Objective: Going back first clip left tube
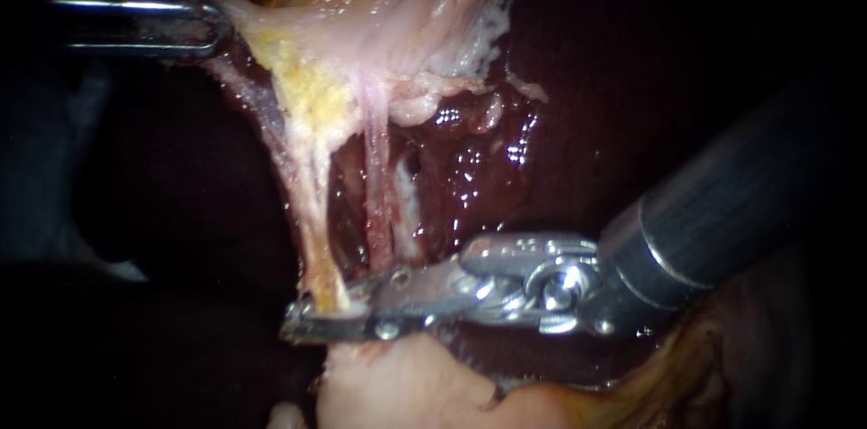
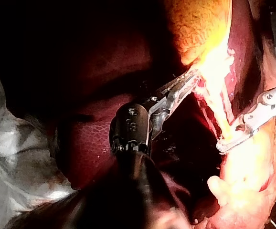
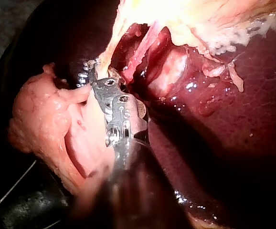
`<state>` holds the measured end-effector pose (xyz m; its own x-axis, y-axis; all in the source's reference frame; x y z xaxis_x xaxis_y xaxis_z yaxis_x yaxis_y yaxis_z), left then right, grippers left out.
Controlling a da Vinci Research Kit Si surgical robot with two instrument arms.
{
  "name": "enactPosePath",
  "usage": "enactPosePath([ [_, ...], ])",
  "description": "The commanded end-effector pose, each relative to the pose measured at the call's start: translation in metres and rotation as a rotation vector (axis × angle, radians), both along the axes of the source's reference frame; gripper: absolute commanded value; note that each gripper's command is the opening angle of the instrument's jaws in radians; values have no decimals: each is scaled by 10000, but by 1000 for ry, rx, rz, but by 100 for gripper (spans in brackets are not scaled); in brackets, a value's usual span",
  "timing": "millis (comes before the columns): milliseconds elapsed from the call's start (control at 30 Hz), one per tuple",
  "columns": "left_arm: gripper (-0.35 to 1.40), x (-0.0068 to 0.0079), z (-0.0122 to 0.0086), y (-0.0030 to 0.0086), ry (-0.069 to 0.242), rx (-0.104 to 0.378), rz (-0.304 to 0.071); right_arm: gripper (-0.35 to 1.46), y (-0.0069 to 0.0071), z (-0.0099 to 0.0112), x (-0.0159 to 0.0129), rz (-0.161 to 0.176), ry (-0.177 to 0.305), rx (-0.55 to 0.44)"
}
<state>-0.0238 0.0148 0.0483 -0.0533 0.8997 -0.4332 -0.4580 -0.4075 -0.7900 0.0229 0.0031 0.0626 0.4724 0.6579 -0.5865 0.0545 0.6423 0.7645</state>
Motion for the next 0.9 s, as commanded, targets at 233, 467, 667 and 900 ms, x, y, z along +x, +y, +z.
enactPosePath([
  [233, -35, 0, -1, 0, 0, 0, 0, -35, -1, 0, -1, -5, 1, -5],
  [467, -35, 1, -1, 0, 0, 0, 0, 42, 1, 2, -1, 48, 85, -6],
  [667, -35, 2, -1, 0, 0, 0, 0, 49, 11, 11, -4, 106, 63, -136],
  [900, -35, 3, -1, -1, -1, 0, 1, 50, 24, 13, -26, 98, 82, -286],
])
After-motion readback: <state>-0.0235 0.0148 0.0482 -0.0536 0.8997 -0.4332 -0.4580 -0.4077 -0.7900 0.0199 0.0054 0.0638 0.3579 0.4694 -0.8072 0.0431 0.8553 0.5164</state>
